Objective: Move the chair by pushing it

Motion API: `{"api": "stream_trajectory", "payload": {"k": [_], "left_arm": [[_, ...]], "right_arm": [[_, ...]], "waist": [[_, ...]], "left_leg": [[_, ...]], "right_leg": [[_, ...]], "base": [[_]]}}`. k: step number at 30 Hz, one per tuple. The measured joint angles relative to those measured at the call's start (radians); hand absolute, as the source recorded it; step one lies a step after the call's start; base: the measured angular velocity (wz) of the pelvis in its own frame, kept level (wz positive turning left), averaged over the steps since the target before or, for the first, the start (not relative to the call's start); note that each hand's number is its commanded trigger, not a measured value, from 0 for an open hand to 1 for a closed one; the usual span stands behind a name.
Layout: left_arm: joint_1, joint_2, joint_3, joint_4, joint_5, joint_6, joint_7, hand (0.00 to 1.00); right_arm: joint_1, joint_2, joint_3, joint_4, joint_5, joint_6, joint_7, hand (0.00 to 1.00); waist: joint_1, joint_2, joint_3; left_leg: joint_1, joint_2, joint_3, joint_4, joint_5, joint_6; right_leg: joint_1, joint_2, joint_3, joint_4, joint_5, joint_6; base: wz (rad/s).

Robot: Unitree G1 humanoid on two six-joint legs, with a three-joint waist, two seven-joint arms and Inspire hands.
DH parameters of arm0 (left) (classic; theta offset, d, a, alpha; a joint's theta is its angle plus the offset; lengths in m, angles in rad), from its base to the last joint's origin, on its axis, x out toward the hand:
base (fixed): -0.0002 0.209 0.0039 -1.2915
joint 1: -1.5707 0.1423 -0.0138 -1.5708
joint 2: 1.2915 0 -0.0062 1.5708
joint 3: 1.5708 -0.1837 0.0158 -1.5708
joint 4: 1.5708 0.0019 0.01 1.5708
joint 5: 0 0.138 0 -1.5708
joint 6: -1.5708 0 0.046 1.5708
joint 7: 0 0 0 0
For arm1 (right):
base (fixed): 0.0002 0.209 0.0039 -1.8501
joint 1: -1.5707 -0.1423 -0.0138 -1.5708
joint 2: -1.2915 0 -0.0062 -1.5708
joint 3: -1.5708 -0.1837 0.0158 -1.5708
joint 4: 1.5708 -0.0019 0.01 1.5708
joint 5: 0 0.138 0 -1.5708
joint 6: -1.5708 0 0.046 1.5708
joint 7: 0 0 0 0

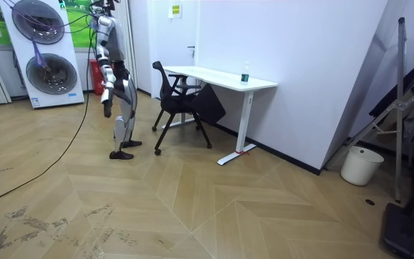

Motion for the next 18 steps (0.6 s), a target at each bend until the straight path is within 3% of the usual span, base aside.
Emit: {"api": "stream_trajectory", "payload": {"k": [3, 5, 7, 11, 18], "left_arm": [[-0.007, -0.029, -0.06, 0.066, 0.0, 0.035, -0.063, 0.0], [-0.036, -0.038, -0.107, 0.088, 0.009, 0.072, -0.116, 0.0], [-0.053, -0.052, -0.126, 0.101, 0.019, 0.085, -0.138, 0.0], [-0.11, -0.066, -0.197, 0.13, 0.035, 0.121, -0.185, 0.0], [-0.17, -0.074, -0.271, 0.126, 0.115, 0.137, -0.192, 0.0]], "right_arm": [[-0.035, 0.005, 0.101, 0.08, 0.0, 0.041, 0.121, 0.0], [-0.071, 0.009, 0.159, 0.128, -0.006, 0.071, 0.203, 0.0], [-0.101, 0.019, 0.193, 0.164, -0.005, 0.083, 0.245, 0.0], [-0.149, 0.053, 0.28, 0.184, -0.025, 0.122, 0.339, 0.0], [-0.177, 0.068, 0.375, 0.193, -0.038, 0.147, 0.46, 0.0]], "waist": [[-0.011, -0.003, 0.002], [-0.014, -0.009, 0.0091], [-0.011, -0.014, 0.0142], [-0.014, -0.022, 0.015], [-0.017, -0.027, 0.0153]], "left_leg": [[0.005, -0.003, 0.001, -0.006, 0.002, 0.002], [0.005, -0.004, 0.001, -0.005, 0.002, 0.001], [0.005, -0.005, 0.001, -0.006, 0.001, 0.001], [0.0, -0.006, 0.0, -0.005, -0.003, -0.005], [0.015, -0.009, -0.002, -0.025, -0.007, -0.01]], "right_leg": [[0.001, -0.002, 0.0, 0.0, -0.004, 0.0], [0.0, -0.002, -0.003, -0.002, -0.007, -0.001], [0.001, -0.003, -0.004, -0.004, -0.008, -0.002], [0.001, -0.002, -0.007, -0.014, -0.011, -0.004], [0.011, -0.001, -0.006, -0.015, -0.01, -0.005]], "base": [[0.0], [0.0], [0.0], [0.01], [0.01]]}}
